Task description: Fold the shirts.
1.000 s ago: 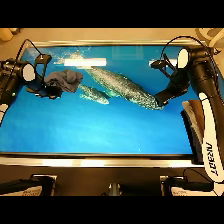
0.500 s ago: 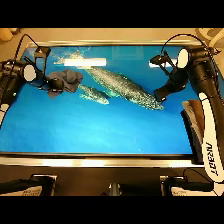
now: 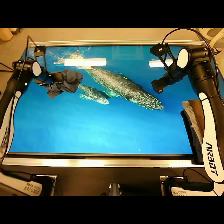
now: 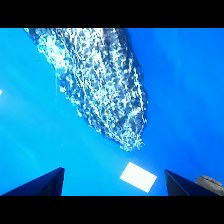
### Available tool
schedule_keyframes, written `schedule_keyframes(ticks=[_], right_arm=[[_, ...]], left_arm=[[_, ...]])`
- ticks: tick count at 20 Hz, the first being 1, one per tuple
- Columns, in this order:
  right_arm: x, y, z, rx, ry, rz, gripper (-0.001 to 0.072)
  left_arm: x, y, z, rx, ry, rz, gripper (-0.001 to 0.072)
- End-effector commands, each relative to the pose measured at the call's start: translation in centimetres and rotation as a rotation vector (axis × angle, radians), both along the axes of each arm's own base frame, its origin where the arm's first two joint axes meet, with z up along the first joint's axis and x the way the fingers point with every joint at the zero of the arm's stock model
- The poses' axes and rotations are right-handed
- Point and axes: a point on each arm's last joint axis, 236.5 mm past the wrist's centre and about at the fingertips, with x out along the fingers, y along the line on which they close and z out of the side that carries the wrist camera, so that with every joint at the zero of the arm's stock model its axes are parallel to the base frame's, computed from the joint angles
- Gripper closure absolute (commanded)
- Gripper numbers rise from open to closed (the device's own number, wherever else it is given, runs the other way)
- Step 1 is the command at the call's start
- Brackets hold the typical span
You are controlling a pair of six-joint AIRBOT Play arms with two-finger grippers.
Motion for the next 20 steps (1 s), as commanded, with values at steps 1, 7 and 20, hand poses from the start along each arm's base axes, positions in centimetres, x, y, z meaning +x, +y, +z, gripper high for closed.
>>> schedule_keyframes(ticks=[1,7,20], right_arm=[[0.5,0.7,0.2,0.028,-0.023,0.006,0.0023],[0.4,2.2,0.3,0.093,-0.022,0.02,0.0104],[-0.3,1.1,7.2,0.07,-0.209,0.038,0.0101]], left_arm=[[1.0,3.6,-5.3,-0.211,0.119,0.267,-0.0013],[4.9,4.5,-8.4,-0.331,0.013,0.319,-0.0013],[4.7,-1.7,3.5,-0.355,-0.121,0.009,0.0686]])
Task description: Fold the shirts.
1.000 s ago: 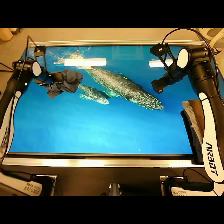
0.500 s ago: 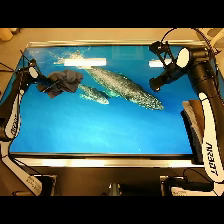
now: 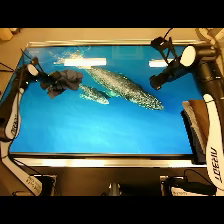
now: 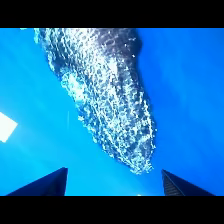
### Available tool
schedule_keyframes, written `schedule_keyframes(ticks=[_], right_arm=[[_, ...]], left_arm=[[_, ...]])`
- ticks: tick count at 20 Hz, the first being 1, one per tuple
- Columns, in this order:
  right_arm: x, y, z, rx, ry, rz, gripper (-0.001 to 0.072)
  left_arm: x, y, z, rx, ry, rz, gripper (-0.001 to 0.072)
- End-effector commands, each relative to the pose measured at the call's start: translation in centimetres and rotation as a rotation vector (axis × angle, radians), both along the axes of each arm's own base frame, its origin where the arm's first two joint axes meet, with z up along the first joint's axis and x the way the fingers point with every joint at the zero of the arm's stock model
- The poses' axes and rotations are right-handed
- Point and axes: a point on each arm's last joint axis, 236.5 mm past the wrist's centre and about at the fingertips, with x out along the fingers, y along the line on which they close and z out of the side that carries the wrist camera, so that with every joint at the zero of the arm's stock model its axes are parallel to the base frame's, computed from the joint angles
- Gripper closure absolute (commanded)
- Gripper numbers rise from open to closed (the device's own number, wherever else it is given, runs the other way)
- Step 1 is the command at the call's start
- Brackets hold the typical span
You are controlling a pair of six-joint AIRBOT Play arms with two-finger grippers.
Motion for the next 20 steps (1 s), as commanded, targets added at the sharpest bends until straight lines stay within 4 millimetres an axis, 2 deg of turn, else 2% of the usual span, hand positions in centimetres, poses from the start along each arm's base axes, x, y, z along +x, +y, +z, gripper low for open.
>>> schedule_keyframes(ticks=[1,3,5,6,7,8,9,11,13,15,17,18,19,20], right_arm=[[-0.3,-2.3,6.5,-0.073,-0.2,-0.007,0.0101],[-1.4,-4.2,12.0,-0.122,-0.363,-0.039,0.0101],[-3.4,-5.6,16.8,-0.142,-0.491,-0.063,0.0101],[-4.7,-6.1,18.6,-0.146,-0.535,-0.073,0.0101],[-5.9,-6.3,19.9,-0.14,-0.564,-0.078,0.0101],[-7.1,-6.6,21.0,-0.135,-0.584,-0.083,0.0101],[-8.3,-6.8,21.8,-0.13,-0.599,-0.087,0.0101],[-10.4,-7.4,23.0,-0.127,-0.616,-0.098,0.0101],[-12.3,-8.4,23.9,-0.138,-0.628,-0.128,0.0101],[-13.7,-9.4,24.5,-0.16,-0.639,-0.151,0.0101],[-14.6,-10.1,24.9,-0.173,-0.643,-0.168,0.0101],[-14.7,-10.2,24.8,-0.177,-0.638,-0.171,0.0101],[-14.7,-10.2,24.4,-0.178,-0.624,-0.172,0.0102],[-14.6,-10.2,23.8,-0.179,-0.598,-0.176,0.0102]], left_arm=[[-0.9,-3.3,12.6,0.09,-0.246,-0.21,0.0686],[-4.2,-6.7,22.9,0.14,-0.449,-0.305,0.0685],[-9.2,-10.6,30.9,0.162,-0.608,-0.39,0.0685],[-11.7,-12.6,33.7,0.153,-0.664,-0.432,0.0685],[-14.2,-15.1,35.6,0.137,-0.704,-0.489,0.0685],[-16.4,-17.6,36.4,0.117,-0.717,-0.554,0.0685],[-18.5,-20.6,36.0,0.093,-0.704,-0.634,0.0685],[-21.7,-26.6,32.7,0.051,-0.634,-0.79,0.0685],[-24.2,-32.3,26.8,0.007,-0.526,-0.898,0.0684],[-26.7,-37.5,19.6,-0.07,-0.39,-0.914,0.0685],[-30.1,-42.0,12.4,-0.124,-0.257,-0.937,0.0683],[-32.0,-43.6,9.4,-0.132,-0.186,-0.968,0.0584],[-33.2,-44.3,7.6,-0.127,-0.131,-0.994,0.0244],[-33.3,-44.1,6.9,-0.099,-0.102,-1.01,-0.0013]])
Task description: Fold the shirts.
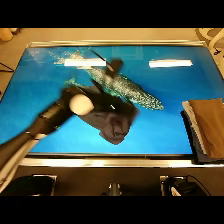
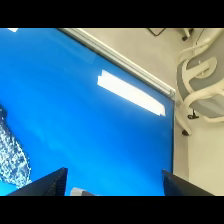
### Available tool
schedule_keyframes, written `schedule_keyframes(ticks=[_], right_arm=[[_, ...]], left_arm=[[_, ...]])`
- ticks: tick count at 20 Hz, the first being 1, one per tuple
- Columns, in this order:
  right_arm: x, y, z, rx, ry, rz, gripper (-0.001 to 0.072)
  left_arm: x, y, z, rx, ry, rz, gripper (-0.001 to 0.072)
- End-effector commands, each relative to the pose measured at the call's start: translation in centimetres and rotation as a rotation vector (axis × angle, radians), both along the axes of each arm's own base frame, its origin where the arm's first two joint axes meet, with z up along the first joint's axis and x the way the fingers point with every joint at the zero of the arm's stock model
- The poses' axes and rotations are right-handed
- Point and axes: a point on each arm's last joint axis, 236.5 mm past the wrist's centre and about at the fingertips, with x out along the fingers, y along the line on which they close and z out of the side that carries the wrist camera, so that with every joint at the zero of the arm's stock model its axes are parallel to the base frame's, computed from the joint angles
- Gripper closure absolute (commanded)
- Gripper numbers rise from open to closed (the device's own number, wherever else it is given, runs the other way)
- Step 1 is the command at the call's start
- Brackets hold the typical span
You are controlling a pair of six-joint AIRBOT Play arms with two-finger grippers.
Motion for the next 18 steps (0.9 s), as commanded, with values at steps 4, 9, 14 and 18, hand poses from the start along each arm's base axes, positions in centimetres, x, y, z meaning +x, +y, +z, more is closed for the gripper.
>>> schedule_keyframes(ticks=[4,9,14,18], right_arm=[[-0.2,-0.1,-8.0,0.052,0.336,-0.083,0.0103],[1.7,1.8,-23.2,-0.009,0.821,-0.065,0.0102],[-0.7,7.1,-36.4,0.111,1.196,0.079,0.0102],[-2.3,8.9,-38.3,0.182,1.305,0.114,0.0103]], left_arm=[[7.1,9.1,-2.6,0.328,-0.096,0.121,-0.0013],[14.5,29.4,-6.3,0.5,0.13,0.515,-0.0013],[9.8,34.2,-17.3,0.331,0.582,0.679,0.0135],[9.9,30.9,-20.8,0.195,0.595,0.66,0.0039]])
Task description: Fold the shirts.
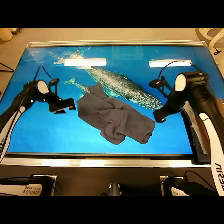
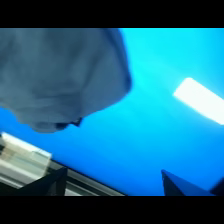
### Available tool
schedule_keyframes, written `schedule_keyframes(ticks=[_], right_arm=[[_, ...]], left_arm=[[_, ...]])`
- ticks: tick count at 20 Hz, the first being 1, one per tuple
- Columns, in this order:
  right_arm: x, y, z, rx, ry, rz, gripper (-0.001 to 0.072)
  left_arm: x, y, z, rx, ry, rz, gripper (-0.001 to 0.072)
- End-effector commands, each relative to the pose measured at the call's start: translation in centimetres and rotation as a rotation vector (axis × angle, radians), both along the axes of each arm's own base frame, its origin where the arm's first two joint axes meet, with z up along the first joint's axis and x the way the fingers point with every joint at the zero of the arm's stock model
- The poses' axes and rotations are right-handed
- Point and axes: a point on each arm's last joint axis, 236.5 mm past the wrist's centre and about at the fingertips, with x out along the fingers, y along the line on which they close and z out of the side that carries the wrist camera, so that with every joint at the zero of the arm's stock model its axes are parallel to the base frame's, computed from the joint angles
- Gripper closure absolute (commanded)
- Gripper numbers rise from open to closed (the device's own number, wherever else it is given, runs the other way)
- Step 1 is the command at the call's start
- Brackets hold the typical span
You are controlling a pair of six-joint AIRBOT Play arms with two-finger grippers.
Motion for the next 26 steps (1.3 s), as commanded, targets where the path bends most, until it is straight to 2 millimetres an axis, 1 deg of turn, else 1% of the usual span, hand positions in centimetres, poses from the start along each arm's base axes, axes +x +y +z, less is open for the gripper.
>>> schedule_keyframes(ticks=[1,3,5,6,8,9,10,11,12,15,17,19,21,25,26], right_arm=[[-1.8,2.0,-2.1,0.076,0.115,0.004,0.0103],[-1.8,2.1,-2.1,0.082,0.115,0.013,0.0103],[-2.0,3.1,-2.1,0.132,0.122,0.047,0.0087],[-2.2,3.8,-2.0,0.159,0.127,0.056,0.0006],[-2.1,4.9,-1.8,0.21,0.124,0.062,-0.0001],[-2.0,5.2,-2.0,0.222,0.119,0.058,-0.0002],[-2.2,5.2,-2.6,0.223,0.126,0.053,-0.0002],[-2.8,5.1,-3.4,0.221,0.144,0.047,-0.0003],[-3.8,5.0,-4.5,0.219,0.175,0.04,-0.0003],[-6.7,5.3,-8.1,0.238,0.25,0.007,-0.0003],[-7.4,6.1,-9.8,0.277,0.249,-0.025,-0.0004],[-7.2,6.9,-10.6,0.311,0.224,-0.058,-0.0004],[-6.5,7.8,-10.8,0.344,0.205,-0.084,-0.0004],[-7.1,8.2,-12.8,0.35,0.281,-0.124,0.0003],[-7.0,8.6,-13.1,0.364,0.286,-0.139,0.0052]], left_arm=[[0.8,-2.7,-2.3,-0.141,-0.037,0.069,0.004],[1.7,-4.2,-2.2,-0.151,-0.087,0.065,0.004],[1.8,-5.0,-2.8,-0.149,-0.091,0.052,0.0041],[1.6,-5.2,-3.3,-0.149,-0.079,0.052,0.0041],[1.5,-5.5,-3.8,-0.162,-0.063,0.06,0.0046],[1.5,-5.6,-4.0,-0.165,-0.059,0.063,0.0142],[1.5,-5.6,-4.1,-0.164,-0.058,0.064,0.0289],[1.6,-5.6,-4.2,-0.163,-0.06,0.065,0.0502],[1.6,-5.6,-4.2,-0.163,-0.061,0.065,0.0687],[1.7,-5.6,-3.9,-0.164,-0.068,0.06,0.0683],[1.7,-5.7,-3.6,-0.166,-0.074,0.058,0.0684],[1.9,-5.8,-2.9,-0.166,-0.095,0.034,0.0684],[1.9,-6.0,-2.4,-0.165,-0.114,0.01,0.0683],[1.8,-6.4,-1.9,-0.167,-0.129,-0.011,0.0683],[1.8,-6.6,-1.7,-0.166,-0.135,-0.02,0.0684]])
